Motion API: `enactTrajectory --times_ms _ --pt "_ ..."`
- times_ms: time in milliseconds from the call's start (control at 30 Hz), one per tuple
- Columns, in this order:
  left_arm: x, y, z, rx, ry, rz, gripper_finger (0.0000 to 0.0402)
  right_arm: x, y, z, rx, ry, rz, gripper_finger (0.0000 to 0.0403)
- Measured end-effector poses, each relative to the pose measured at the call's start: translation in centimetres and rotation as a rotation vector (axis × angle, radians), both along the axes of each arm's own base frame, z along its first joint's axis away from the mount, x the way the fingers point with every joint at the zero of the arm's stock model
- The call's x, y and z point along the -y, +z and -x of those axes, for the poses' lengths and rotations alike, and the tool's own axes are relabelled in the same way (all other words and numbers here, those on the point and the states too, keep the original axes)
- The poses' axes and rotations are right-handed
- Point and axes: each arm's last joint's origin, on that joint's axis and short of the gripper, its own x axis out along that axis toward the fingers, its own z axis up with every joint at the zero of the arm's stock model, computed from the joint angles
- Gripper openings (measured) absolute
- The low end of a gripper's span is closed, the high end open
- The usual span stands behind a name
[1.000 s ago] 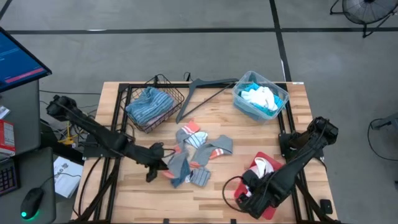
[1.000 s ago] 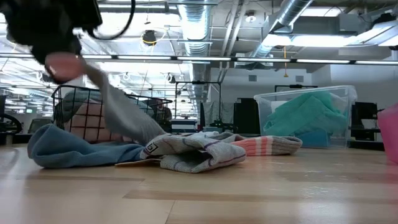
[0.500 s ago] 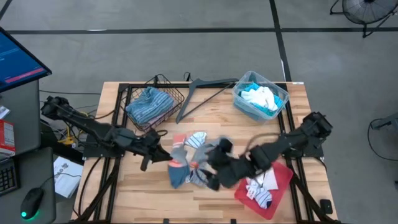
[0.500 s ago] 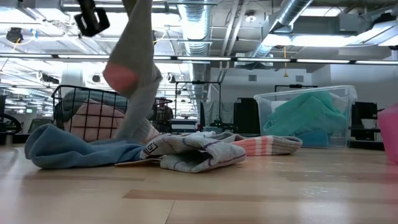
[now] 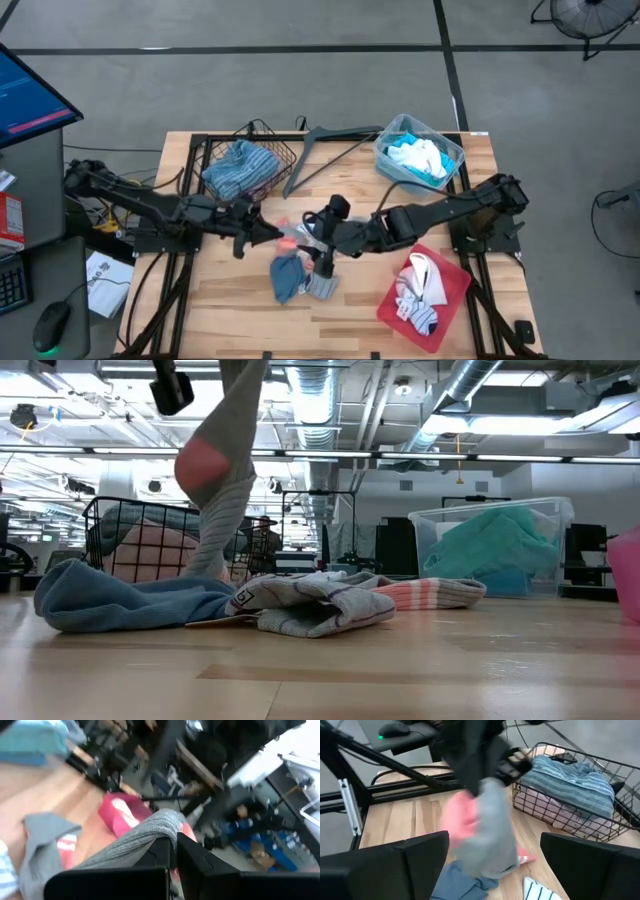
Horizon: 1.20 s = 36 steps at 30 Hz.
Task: Pick & Place Cloths
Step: Put the left gray sock into the red bin
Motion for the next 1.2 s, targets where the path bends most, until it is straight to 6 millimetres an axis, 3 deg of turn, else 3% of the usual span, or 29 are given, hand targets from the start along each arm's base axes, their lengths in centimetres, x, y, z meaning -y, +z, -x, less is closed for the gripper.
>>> enactTrajectory --times_ms 467,567,767,933,1100,1200 --pt "-1.0 1.5 -0.2 0.154 0.007 0.034 0.0 2.7 0.0 -0.7 -0.006 -0.064 0.043 0.031" --pt "-1.2 1.7 -0.2 0.168 0.014 0.036 0.0 3.2 0.0 -0.8 -0.017 -0.055 0.081 0.0294" --pt "-1.7 1.8 -0.3 0.185 0.04 0.037 0.0001 4.1 0.0 -1.0 -0.034 -0.049 0.135 0.0208" --pt "-2.3 1.8 -0.4 0.187 0.071 0.01 0.0001 4.6 0.1 -1.2 -0.038 -0.007 0.18 0.0034" --pt "-2.9 1.7 -0.5 0.178 0.132 -0.064 0.0004 5.1 0.4 -1.4 -0.003 -0.033 0.154 0.0007" --pt "-3.1 1.5 -0.6 0.155 0.149 -0.108 0.0015 5.4 0.9 -0.3 -0.027 -0.093 0.11 0.0006"
